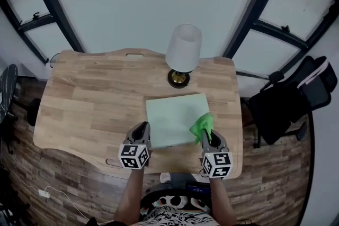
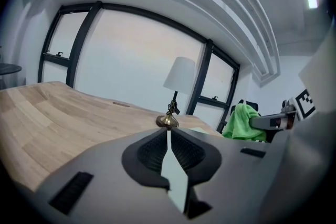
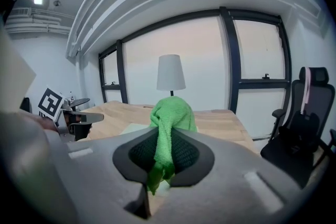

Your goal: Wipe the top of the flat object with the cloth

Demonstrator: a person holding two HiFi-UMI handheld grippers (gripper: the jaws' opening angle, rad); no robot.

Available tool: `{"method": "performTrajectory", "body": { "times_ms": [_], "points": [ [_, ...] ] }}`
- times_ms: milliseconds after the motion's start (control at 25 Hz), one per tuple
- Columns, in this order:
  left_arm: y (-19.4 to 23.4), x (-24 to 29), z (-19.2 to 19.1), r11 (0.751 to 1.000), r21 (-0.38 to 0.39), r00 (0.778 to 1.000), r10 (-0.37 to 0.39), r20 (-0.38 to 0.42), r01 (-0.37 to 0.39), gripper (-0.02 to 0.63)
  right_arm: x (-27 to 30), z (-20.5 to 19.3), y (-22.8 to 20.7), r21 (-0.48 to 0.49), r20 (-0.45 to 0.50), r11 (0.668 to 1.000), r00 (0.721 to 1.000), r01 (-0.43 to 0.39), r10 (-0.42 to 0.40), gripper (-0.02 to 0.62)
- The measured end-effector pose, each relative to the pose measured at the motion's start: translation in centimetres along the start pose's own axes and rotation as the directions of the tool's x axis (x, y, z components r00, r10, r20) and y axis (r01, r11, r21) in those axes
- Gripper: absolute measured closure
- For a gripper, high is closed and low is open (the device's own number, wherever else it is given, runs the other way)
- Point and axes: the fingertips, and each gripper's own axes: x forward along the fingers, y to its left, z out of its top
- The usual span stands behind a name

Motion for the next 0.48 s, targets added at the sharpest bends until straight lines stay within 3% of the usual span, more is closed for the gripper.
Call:
{"method": "performTrajectory", "body": {
  "times_ms": [160, 480],
  "points": [
    [0.4, 0.4, 1.0, 0.998, -0.049, 0.997, -0.022, 0.069, 0.025, 0.581, 1.8, 0.1, 0.6, -0.001, -0.024, 0.999, 0.999, -0.045, 0.045, 0.557],
    [1.9, 2.0, -1.0, 0.999, -0.051, 1.000, 0.007, -0.002, -0.007, 0.581, 4.7, 0.0, 0.0, -0.015, -0.051, 0.998, 0.997, -0.066, 0.065, 0.557]
  ]
}}
